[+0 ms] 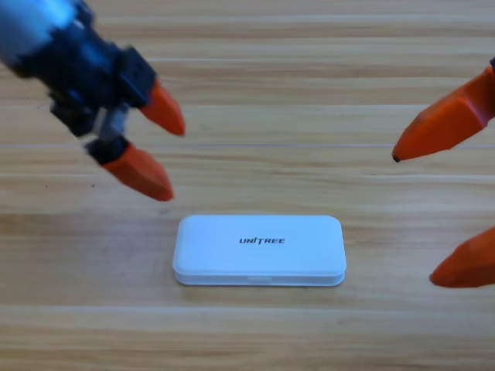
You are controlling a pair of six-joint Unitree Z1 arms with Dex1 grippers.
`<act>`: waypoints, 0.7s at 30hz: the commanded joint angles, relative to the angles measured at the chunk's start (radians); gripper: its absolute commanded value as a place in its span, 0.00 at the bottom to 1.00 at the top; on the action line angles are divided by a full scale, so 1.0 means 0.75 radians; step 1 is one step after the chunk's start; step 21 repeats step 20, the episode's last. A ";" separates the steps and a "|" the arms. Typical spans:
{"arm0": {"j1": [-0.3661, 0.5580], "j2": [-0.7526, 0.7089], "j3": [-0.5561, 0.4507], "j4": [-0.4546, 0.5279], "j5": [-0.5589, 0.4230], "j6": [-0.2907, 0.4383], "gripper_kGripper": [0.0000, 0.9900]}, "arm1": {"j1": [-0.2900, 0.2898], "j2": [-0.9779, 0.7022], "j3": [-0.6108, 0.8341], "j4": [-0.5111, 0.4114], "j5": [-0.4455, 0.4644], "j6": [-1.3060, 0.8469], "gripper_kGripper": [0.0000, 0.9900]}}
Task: Clean up eraser and pencils
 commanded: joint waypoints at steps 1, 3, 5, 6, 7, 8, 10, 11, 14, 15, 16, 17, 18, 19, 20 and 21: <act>-0.166 -0.117 -0.003 0.041 -0.012 -0.057 1.00 | -0.036 0.081 -0.014 0.026 0.013 -0.005 0.99; -0.213 -0.125 -0.005 0.039 -0.014 -0.057 1.00 | -0.036 0.087 -0.016 0.026 0.013 -0.005 0.99; -0.250 -0.123 -0.003 0.025 -0.014 -0.053 1.00 | -0.036 0.091 -0.021 0.028 0.013 -0.005 0.99; -0.258 -0.119 -0.005 0.019 -0.014 -0.055 1.00 | -0.036 0.093 -0.021 0.028 0.013 -0.005 0.99; -0.264 -0.115 -0.007 0.013 -0.014 -0.061 1.00 | -0.036 0.095 -0.021 0.028 0.013 -0.005 0.99; -0.268 -0.109 -0.009 0.009 -0.014 -0.067 1.00 | -0.036 0.095 -0.023 0.028 0.013 -0.005 0.99; -0.273 -0.103 -0.011 0.007 -0.014 -0.075 1.00 | -0.036 0.097 -0.023 0.028 0.013 -0.005 0.99; -0.275 -0.103 -0.011 0.007 -0.014 -0.075 1.00 | -0.036 0.100 -0.023 0.028 0.013 -0.005 0.99; -0.275 -0.100 -0.011 0.007 -0.008 -0.087 1.00 | -0.036 0.102 -0.025 0.030 0.013 -0.005 0.99; -0.275 -0.103 -0.011 0.009 -0.008 -0.087 1.00 | -0.036 0.102 -0.025 0.030 0.013 -0.005 0.99; -0.275 -0.103 -0.011 0.009 -0.006 -0.087 1.00 | -0.036 0.102 -0.025 0.030 0.013 -0.005 0.99; -0.275 -0.103 -0.011 0.009 -0.004 -0.087 1.00 | -0.036 0.102 -0.025 0.032 0.013 -0.005 0.99; -0.275 -0.103 -0.011 0.009 -0.004 -0.087 1.00 | -0.036 0.104 -0.027 0.032 0.013 -0.005 0.99; -0.273 -0.103 -0.011 0.009 -0.004 -0.087 1.00 | -0.036 0.104 -0.027 0.032 0.013 -0.005 0.99; -0.275 -0.103 -0.011 0.009 -0.004 -0.087 1.00 | -0.036 0.104 -0.027 0.032 0.013 -0.005 0.99; -0.275 -0.103 -0.011 0.009 -0.004 -0.087 1.00 | -0.036 0.104 -0.027 0.032 0.013 -0.005 0.99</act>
